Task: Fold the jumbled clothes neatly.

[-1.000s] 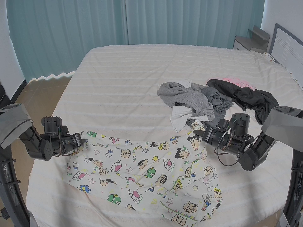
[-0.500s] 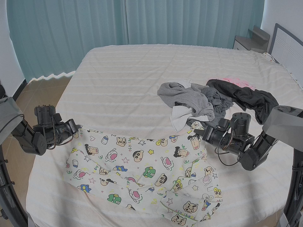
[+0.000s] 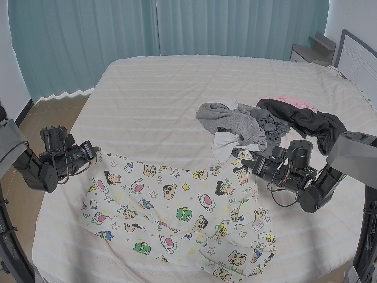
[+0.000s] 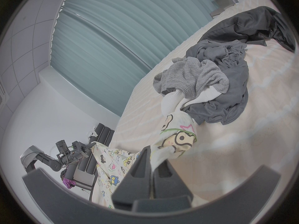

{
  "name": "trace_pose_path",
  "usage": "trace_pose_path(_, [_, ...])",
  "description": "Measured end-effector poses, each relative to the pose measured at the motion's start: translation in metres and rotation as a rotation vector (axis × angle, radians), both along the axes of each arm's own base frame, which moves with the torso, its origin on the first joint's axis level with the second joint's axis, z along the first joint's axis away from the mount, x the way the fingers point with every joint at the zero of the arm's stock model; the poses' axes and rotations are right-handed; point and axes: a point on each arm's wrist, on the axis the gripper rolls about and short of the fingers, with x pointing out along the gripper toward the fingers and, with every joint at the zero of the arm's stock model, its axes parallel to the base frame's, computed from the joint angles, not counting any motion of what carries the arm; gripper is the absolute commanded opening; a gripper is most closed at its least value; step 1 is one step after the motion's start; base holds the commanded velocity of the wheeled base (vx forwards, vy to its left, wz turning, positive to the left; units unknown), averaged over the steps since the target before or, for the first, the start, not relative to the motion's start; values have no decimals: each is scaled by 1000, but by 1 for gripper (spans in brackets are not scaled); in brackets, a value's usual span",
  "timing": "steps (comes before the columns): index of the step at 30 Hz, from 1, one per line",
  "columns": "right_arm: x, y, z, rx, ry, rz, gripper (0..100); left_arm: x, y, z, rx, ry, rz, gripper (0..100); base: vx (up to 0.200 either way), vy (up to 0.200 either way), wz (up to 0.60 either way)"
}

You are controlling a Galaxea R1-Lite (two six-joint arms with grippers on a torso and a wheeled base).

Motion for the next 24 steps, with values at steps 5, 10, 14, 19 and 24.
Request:
trace_pose_path(5, [0,0,0,0,-1,0,0,6,-1,10,11,-34,-4,0,0,0,0])
trace_pose_path(10, [0,0,1,1,-3,-1,0,10,-1,17,15,-25,-7,0,0,0,0])
trace_pose_path(14, [0,0,1,1,-5,-1,0,15,-1,25,23,-37,-6,0,0,0,0])
trace_pose_path(19, [0,0,2,3,-6,0,0,22,0,33,37,-44,-8,0,0,0,0])
trace_pose_path(24, [1,-1,4,7,-15,-5,0,29,1,36,95,-45,14,0,0,0,0])
